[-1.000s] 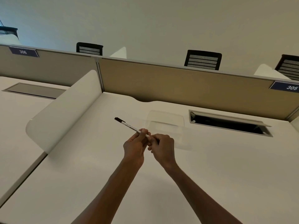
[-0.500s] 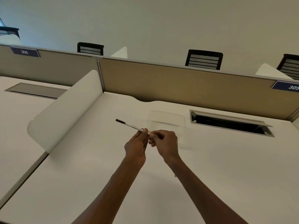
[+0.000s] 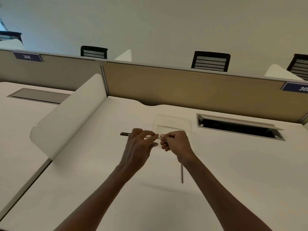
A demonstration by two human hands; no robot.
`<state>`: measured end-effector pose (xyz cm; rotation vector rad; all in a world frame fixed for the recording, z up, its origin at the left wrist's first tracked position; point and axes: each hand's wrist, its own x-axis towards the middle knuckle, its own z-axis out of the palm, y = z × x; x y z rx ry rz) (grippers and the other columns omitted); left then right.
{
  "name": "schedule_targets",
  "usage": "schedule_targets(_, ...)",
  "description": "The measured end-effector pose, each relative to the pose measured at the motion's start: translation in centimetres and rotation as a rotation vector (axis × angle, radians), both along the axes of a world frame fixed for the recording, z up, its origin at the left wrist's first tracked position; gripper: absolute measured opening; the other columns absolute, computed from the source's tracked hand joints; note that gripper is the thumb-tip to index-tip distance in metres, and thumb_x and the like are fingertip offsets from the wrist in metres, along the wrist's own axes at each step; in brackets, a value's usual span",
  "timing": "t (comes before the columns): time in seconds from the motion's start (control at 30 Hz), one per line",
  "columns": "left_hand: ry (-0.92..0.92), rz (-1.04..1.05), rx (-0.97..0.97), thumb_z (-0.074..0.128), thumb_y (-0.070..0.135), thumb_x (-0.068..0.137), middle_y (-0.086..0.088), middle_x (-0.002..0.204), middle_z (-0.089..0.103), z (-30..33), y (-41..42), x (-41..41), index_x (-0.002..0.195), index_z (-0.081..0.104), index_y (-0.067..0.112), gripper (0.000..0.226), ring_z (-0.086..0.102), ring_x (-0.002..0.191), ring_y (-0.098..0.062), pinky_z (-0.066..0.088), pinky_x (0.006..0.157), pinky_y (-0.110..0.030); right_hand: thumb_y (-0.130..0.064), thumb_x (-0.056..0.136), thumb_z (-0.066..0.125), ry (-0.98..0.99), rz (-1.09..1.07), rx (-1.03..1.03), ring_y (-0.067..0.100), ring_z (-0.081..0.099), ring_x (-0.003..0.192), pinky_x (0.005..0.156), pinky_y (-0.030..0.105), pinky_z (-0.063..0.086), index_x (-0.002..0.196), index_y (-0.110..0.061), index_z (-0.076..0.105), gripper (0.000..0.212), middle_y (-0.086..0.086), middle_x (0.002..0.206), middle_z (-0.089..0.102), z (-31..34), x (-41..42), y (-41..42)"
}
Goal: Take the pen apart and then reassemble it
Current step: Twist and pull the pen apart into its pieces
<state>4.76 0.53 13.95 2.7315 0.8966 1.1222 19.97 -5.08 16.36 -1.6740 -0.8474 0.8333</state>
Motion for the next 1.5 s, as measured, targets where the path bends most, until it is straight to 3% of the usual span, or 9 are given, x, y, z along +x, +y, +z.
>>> schedule_targets(0.27, -0.047, -0.207, -0.169, 0.067, 0.011, 0.090, -0.005, 0.079, 0.072, 1.0, 0.7, 0.1, 0.106, 0.075, 0.012, 0.018, 0.064, 0.066, -0.022, 0.053, 0.055, -0.039, -0.005, 0.091, 0.063, 0.010, 0.084, 0.012, 0.012, 0.062, 0.051, 0.051, 0.019, 0.050, 0.083, 0.001, 0.074, 0.016, 0.013, 0.067, 0.070, 0.3, 0.0, -0.5)
schedule_targets(0.47, -0.124, -0.174, -0.445, 0.067, 0.008, 0.090, 0.002, 0.077, 0.077, 1.3, 1.3, 0.3, 0.098, 0.078, 0.017, 0.016, 0.070, 0.066, -0.019, 0.055, 0.062, -0.038, -0.001, 0.091, 0.062, -0.152, 0.147, 0.137, 0.017, 0.065, 0.054, 0.056, 0.024, 0.054, 0.087, 0.000, 0.076, 0.014, 0.015, 0.068, 0.071, -0.1, 0.1, -0.6)
schedule_targets(0.57, -0.139, -0.184, -0.572, 0.068, 0.007, 0.089, 0.006, 0.078, 0.077, 1.8, 1.4, 0.2, 0.096, 0.079, 0.017, 0.016, 0.070, 0.071, -0.008, 0.055, 0.066, -0.027, 0.001, 0.090, 0.062, -0.256, 0.176, 0.218, 0.020, 0.066, 0.056, 0.058, 0.027, 0.057, 0.086, -0.001, 0.076, 0.014, 0.013, 0.069, 0.072, -0.3, 0.1, -0.7)
schedule_targets(0.77, -0.141, -0.214, -0.754, 0.064, 0.013, 0.093, 0.024, 0.055, 0.063, 2.2, 1.7, -0.4, 0.084, 0.077, 0.029, 0.022, 0.045, 0.046, -0.003, 0.033, 0.045, -0.009, 0.004, 0.088, 0.062, -0.330, 0.223, 0.358, 0.016, 0.068, 0.060, 0.061, 0.029, 0.059, 0.088, -0.004, 0.075, 0.016, 0.006, 0.073, 0.073, -0.5, 0.1, -1.0)
schedule_targets(0.93, -0.184, -0.171, -0.770, 0.068, 0.014, 0.090, 0.022, 0.068, 0.071, 1.5, 1.7, -0.6, 0.100, 0.078, 0.024, 0.018, 0.054, 0.053, -0.001, 0.035, 0.048, -0.008, -0.020, 0.092, 0.065, -0.099, 0.316, 0.140, 0.024, 0.074, 0.070, 0.070, 0.033, 0.061, 0.120, -0.015, 0.061, 0.029, 0.008, 0.081, 0.076, 0.8, 1.1, -1.0)
schedule_targets(1.07, -0.223, -0.185, -0.797, 0.068, 0.008, 0.089, 0.021, 0.071, 0.072, 0.7, 1.4, -0.4, 0.099, 0.079, 0.018, 0.018, 0.049, 0.052, -0.005, 0.036, 0.048, -0.009, -0.046, 0.094, 0.056, -0.092, 0.281, -0.043, 0.023, 0.068, 0.055, 0.050, 0.027, 0.053, 0.092, -0.007, 0.069, 0.042, 0.010, 0.071, 0.074, 1.2, 1.0, -1.0)
schedule_targets(1.17, -0.220, -0.197, -0.785, 0.068, 0.009, 0.089, 0.020, 0.071, 0.073, 0.5, 1.2, -0.4, 0.097, 0.079, 0.015, 0.015, 0.049, 0.051, -0.004, 0.036, 0.049, -0.009, -0.038, 0.095, 0.057, -0.205, 0.274, -0.053, 0.014, 0.062, 0.048, 0.047, 0.025, 0.048, 0.077, -0.006, 0.072, 0.040, 0.007, 0.063, 0.071, 0.7, 0.7, -1.1)
schedule_targets(1.37, -0.208, -0.184, -0.793, 0.068, 0.013, 0.090, 0.013, 0.074, 0.074, -0.1, 1.5, -0.8, 0.095, 0.080, 0.020, 0.014, 0.048, 0.052, -0.009, 0.038, 0.049, -0.013, -0.007, 0.092, 0.061, -0.188, 0.308, -0.012, 0.012, 0.067, 0.060, 0.056, 0.020, 0.051, 0.092, -0.006, 0.070, 0.010, 0.007, 0.074, 0.073, 0.5, 0.9, -0.9)
schedule_targets(1.5, -0.210, -0.167, -0.793, 0.069, 0.015, 0.090, 0.013, 0.073, 0.074, -0.4, 1.7, -0.9, 0.091, 0.079, 0.020, 0.012, 0.047, 0.049, -0.007, 0.037, 0.047, -0.013, -0.034, 0.094, 0.061, -0.084, 0.290, -0.107, 0.016, 0.069, 0.060, 0.055, 0.022, 0.053, 0.093, -0.006, 0.069, 0.030, 0.010, 0.077, 0.075, 1.2, 0.8, -0.9)
